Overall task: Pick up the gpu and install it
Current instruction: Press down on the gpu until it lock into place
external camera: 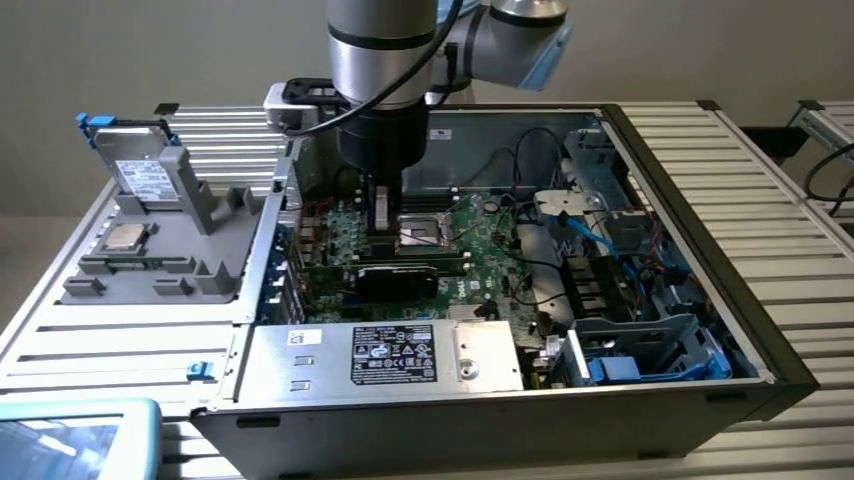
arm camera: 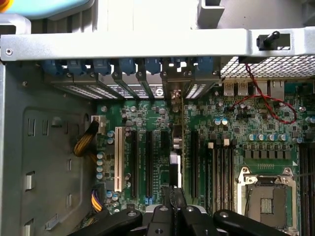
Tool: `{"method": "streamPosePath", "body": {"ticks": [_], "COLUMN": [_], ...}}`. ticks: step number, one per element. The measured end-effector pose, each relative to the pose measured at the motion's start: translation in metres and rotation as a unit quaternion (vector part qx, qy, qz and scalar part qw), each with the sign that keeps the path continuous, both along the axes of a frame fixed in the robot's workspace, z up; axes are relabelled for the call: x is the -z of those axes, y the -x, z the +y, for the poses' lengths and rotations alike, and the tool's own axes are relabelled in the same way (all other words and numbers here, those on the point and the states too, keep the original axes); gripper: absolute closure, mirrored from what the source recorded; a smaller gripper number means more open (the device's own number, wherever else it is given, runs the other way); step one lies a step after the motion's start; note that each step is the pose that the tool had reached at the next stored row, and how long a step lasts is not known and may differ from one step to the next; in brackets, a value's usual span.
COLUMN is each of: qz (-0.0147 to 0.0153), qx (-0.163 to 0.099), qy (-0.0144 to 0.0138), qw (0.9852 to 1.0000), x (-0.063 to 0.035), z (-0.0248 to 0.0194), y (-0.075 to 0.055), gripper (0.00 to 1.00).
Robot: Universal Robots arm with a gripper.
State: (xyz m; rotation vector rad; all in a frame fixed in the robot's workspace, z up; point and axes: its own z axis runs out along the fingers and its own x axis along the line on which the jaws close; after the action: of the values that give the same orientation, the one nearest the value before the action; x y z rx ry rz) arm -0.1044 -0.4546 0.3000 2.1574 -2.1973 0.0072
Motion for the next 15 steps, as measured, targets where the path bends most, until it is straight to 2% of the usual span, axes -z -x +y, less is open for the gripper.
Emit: {"method": "streamPosePath", "body": {"ticks": [3,8,11,14,15], "qz": [0.0001,-0.0004,-0.0022,-0.0023,-0.0023], "qx": [-0.001,-0.001,-0.001,-0.002,-0.002], "qy": [0.0012,0.0014,0.0014,0.0012,0.0012], "qw": [1.0000,1.0000,1.0000,1.0000,1.0000], "x": [0.0037,0.0128,0.0181,0.0237,0.0254], "z": [0.0005,0.0031,0.0080,0.0166,0.0176], "y": [0.009,0.031,0.041,0.042,0.042], "gripper": [0.88,0.88,0.88,0.88,0.88]}}
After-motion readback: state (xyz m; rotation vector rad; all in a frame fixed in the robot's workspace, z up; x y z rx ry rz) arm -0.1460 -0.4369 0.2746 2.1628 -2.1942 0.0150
